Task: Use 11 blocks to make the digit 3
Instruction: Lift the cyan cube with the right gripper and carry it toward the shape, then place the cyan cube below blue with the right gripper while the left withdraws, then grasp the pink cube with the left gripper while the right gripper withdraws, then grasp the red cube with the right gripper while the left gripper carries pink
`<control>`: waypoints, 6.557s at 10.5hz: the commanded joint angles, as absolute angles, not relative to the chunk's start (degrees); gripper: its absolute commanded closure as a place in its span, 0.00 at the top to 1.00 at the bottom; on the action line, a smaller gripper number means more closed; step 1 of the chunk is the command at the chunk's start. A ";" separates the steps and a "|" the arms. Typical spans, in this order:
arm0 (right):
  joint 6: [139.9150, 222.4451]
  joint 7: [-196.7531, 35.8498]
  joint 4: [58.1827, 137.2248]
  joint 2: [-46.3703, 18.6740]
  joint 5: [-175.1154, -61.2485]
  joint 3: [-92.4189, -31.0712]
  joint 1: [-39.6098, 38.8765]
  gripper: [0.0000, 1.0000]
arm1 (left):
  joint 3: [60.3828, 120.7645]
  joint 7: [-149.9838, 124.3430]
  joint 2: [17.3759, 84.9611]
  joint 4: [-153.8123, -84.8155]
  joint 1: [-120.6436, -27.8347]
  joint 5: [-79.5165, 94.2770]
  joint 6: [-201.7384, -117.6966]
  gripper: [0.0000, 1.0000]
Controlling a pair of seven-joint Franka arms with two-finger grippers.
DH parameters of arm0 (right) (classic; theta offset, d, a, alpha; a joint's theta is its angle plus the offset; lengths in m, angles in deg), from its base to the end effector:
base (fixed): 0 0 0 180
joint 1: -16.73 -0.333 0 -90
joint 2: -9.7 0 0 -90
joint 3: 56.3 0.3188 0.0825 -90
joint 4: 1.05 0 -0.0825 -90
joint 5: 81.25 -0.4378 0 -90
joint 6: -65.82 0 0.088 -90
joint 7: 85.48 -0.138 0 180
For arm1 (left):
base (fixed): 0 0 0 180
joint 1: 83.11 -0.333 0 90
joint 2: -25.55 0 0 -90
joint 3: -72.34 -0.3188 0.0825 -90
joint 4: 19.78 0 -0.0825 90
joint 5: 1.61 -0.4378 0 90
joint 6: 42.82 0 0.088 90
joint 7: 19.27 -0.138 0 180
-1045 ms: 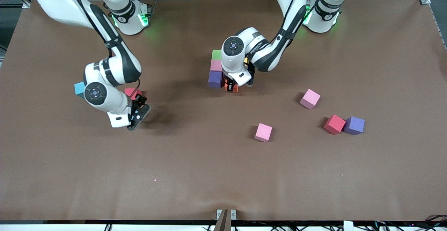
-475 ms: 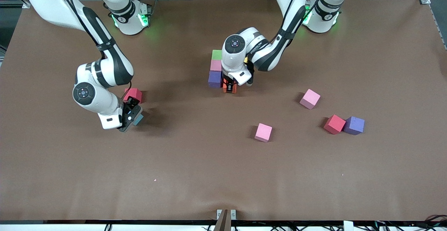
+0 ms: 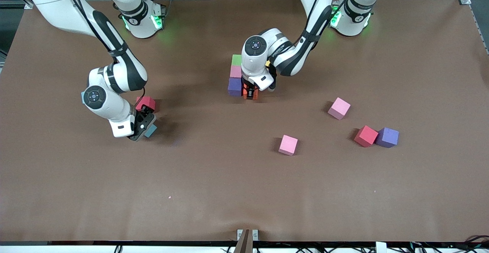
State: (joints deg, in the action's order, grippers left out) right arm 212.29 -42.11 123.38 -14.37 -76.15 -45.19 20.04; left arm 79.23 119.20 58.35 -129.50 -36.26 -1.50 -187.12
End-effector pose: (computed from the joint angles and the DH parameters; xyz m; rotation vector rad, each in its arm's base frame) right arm 0.5828 0.0864 0.1240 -2.7591 -1.4234 0.0227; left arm 0.3939 -0.5383 0.1265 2.2765 2.1218 -0.1077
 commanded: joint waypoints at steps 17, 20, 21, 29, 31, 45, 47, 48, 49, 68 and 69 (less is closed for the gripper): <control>210.14 -71.75 116.37 -12.18 -75.18 -43.20 7.86 0.17 | 78.75 123.20 58.24 -129.55 -34.95 -3.02 -188.10 1.00; 210.05 -84.53 116.37 -12.27 -75.36 -42.50 5.32 0.17 | 78.75 123.29 57.19 -129.55 -35.13 -3.02 -187.75 1.00; 210.05 -93.39 116.37 -12.62 -75.36 -42.50 2.52 0.16 | 78.75 123.20 56.23 -129.73 -35.21 -3.02 -187.40 1.00; 210.84 -136.42 108.73 -20.96 -75.18 -42.67 -11.55 0.16 | 78.75 113.65 41.74 -135.25 -37.92 -3.11 -180.37 1.00; 210.75 -140.32 106.79 -22.90 -75.18 -42.76 -13.50 0.16 | 78.75 107.50 38.92 -135.36 -40.56 -3.11 -177.58 1.00; 207.85 -143.05 106.88 -24.40 -74.13 -43.11 -17.28 0.16 | 78.14 69.51 61.92 -101.96 -56.92 -2.84 -160.68 1.00; 207.85 -143.05 106.88 -24.49 -73.61 -43.20 -17.37 0.16 | 78.14 67.14 63.07 -101.96 -57.71 -2.84 -160.68 1.00; 207.85 -143.05 106.96 -24.49 -73.60 -43.20 -17.37 0.16 | 78.14 66.86 63.95 -101.69 -58.41 -2.76 -160.77 1.00; 207.85 -143.14 107.05 -24.49 -73.51 -43.20 -17.46 0.16 | 78.14 66.25 65.09 -101.43 -58.76 -2.67 -160.77 1.00; 188.84 -84.35 115.46 -5.50 -86.70 -48.47 11.44 1.00 | 78.14 69.76 72.13 -101.43 -58.06 -2.40 -170.87 1.00; 193.66 -83.91 120.88 -3.76 -86.70 -48.47 13.02 1.00 | 78.14 69.76 72.30 -101.43 -58.06 -2.40 -170.96 1.00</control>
State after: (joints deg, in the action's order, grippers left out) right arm 188.67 -85.61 113.40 -7.30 -86.63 -48.99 10.87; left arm 78.16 68.80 71.42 -102.56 -58.27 -2.01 -170.76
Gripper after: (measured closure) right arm 0.000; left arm 0.000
